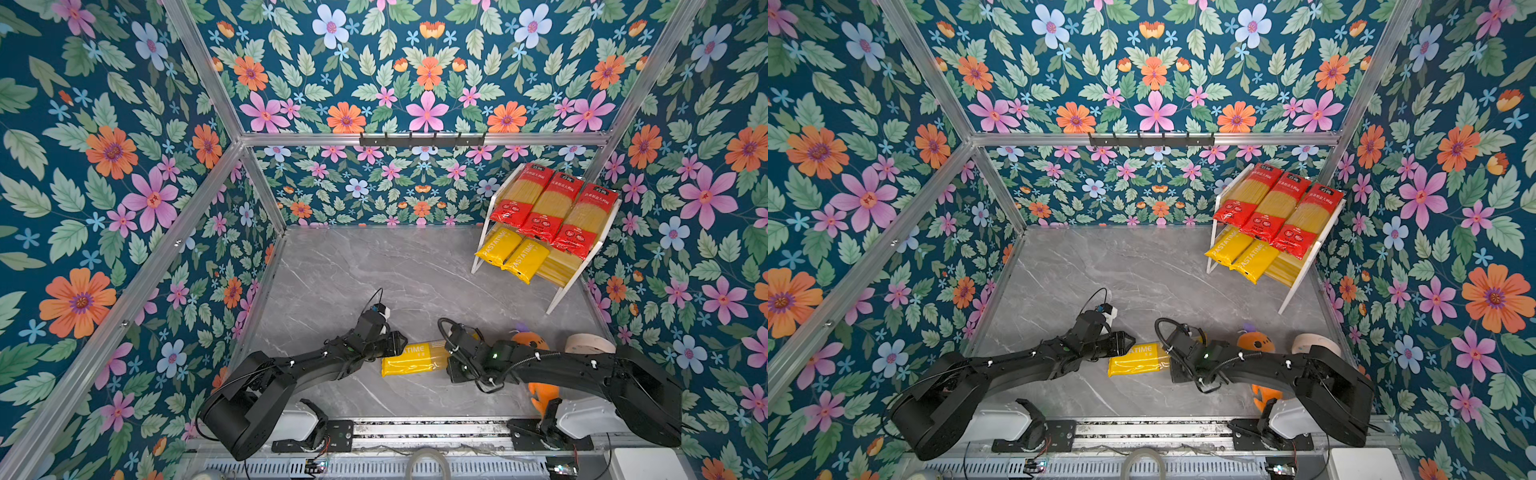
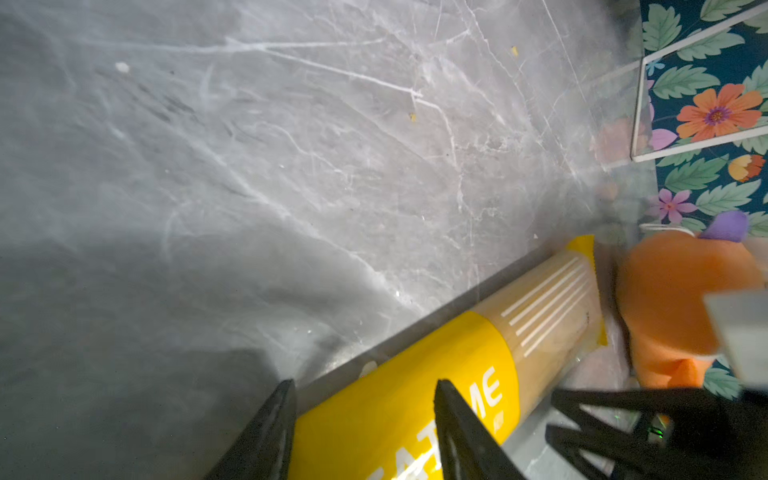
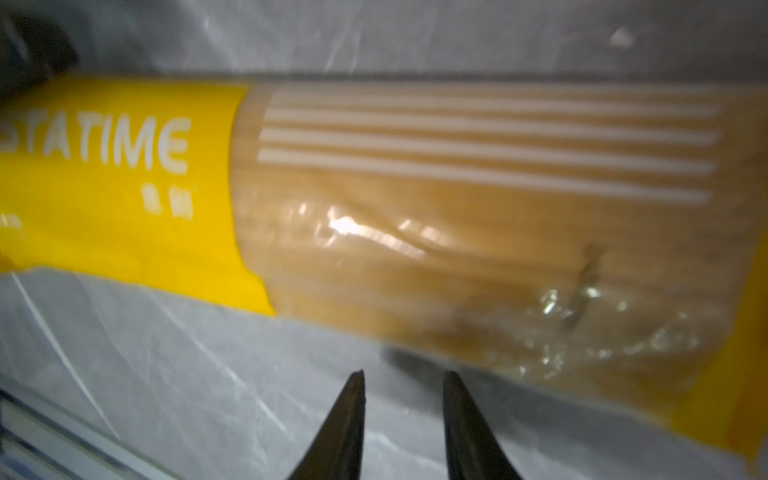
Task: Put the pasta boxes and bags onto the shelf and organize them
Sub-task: 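Grasp the yellow spaghetti pack on the table with both grippers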
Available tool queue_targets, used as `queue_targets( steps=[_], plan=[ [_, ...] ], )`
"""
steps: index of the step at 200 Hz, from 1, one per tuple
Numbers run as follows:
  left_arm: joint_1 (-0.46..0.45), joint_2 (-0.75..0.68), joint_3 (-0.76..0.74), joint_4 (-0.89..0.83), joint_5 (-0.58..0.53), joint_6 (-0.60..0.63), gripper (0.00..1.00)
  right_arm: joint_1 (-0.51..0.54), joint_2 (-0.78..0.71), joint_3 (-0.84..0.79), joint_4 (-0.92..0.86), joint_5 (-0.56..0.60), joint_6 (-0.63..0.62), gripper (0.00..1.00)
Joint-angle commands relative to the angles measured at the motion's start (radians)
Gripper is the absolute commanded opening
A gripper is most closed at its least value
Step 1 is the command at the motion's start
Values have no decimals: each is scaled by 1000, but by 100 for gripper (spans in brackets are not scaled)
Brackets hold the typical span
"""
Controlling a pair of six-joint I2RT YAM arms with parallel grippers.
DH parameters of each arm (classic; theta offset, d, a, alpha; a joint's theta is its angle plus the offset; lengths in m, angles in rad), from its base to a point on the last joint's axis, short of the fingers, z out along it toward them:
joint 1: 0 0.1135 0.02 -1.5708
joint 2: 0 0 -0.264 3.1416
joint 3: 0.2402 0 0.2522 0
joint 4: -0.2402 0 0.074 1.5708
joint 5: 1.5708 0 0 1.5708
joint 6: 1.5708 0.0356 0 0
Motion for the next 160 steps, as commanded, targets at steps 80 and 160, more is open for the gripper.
queue_targets(
  steps=[80,160],
  plan=[
    [-238,33,-30,138,-126,-174,55,-190,349,413,-10,-10,-176,34],
    [-207,-41,-19,63,-162,-117,54,-190,-24,56,52,-156,116,70]
  ],
)
